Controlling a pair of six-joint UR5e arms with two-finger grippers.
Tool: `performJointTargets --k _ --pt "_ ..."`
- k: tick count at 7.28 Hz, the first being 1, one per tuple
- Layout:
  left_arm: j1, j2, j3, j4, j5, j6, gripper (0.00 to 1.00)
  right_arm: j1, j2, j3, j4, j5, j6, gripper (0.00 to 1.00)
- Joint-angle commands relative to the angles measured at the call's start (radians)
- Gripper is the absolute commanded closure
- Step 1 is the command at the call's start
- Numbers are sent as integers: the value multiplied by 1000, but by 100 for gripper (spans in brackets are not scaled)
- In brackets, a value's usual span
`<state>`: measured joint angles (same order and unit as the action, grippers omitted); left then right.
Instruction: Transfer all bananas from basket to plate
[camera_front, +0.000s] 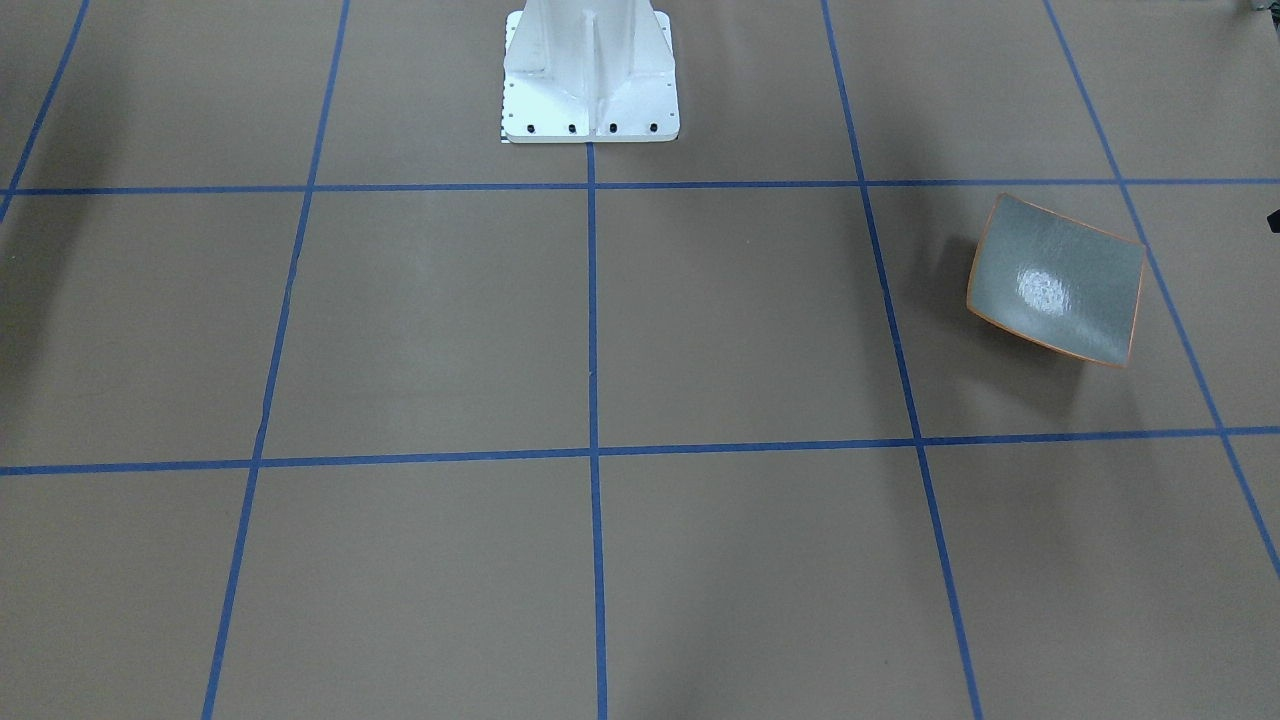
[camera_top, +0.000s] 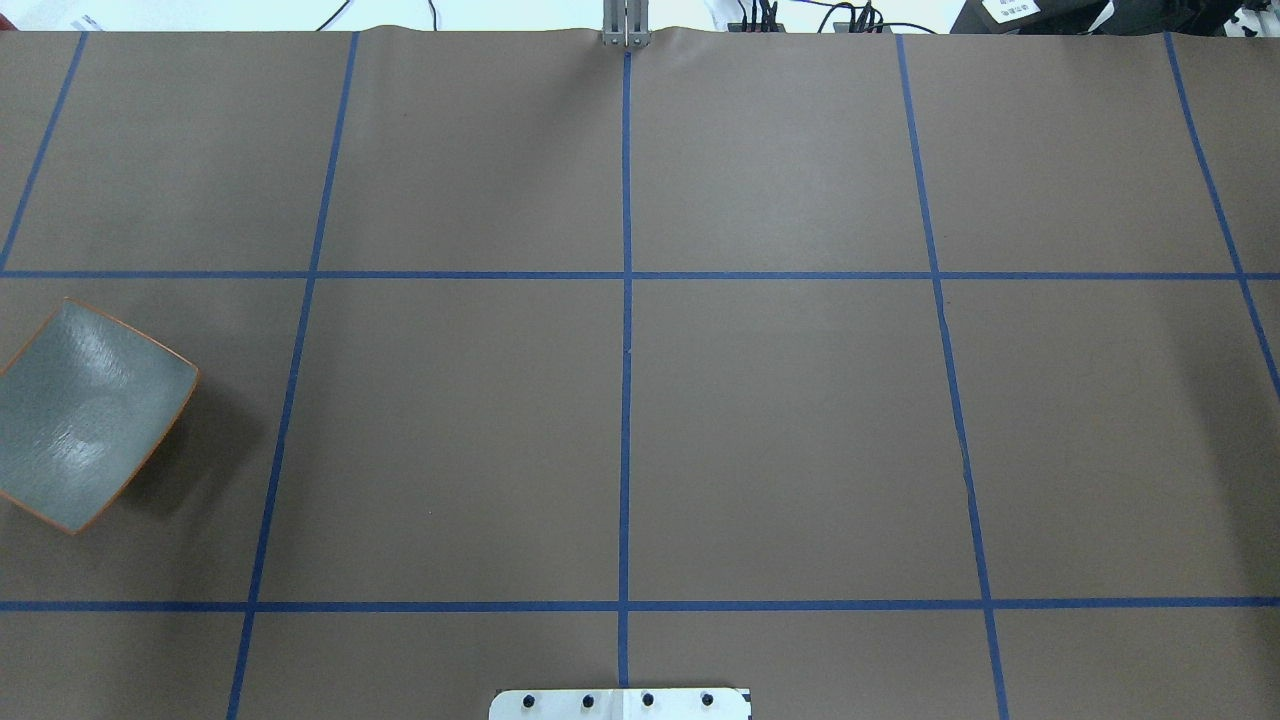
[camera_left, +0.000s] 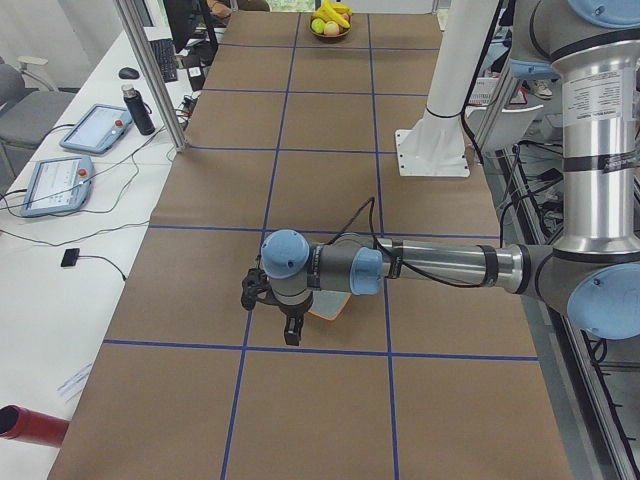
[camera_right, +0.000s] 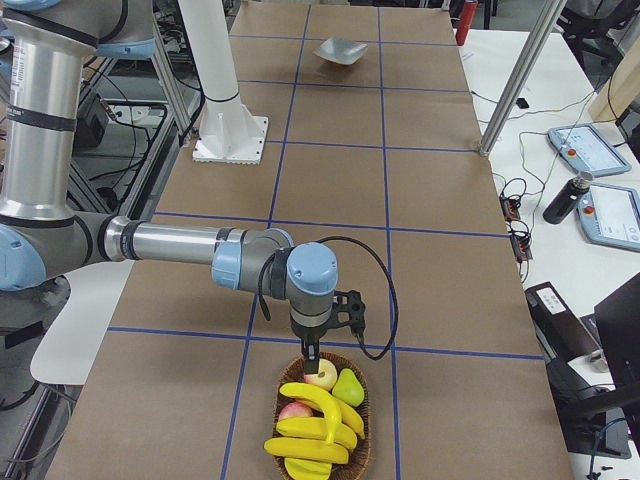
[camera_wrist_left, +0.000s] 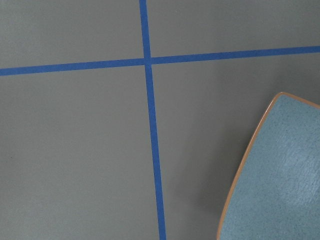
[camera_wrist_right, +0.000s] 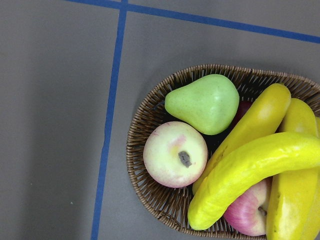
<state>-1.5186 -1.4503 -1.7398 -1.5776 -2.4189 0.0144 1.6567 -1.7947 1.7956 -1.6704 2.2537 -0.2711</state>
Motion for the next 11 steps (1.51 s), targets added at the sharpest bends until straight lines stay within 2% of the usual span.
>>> performJointTargets --k 1,8,9,10,11 --pt "0 1 -3 -1 -2 1 0 0 0 21 0 1 4 0" --pt "0 7 5 1 0 -1 0 -2 26 -11 1 -17 22 0" --pt "0 7 5 1 0 -1 0 -2 34 -53 76 -63 96 0" --pt "0 7 6 1 0 -1 0 -12 34 -141 222 -103 215 0" --pt "0 7 8 1 0 -1 0 -53 35 -213 350 -106 315 0"
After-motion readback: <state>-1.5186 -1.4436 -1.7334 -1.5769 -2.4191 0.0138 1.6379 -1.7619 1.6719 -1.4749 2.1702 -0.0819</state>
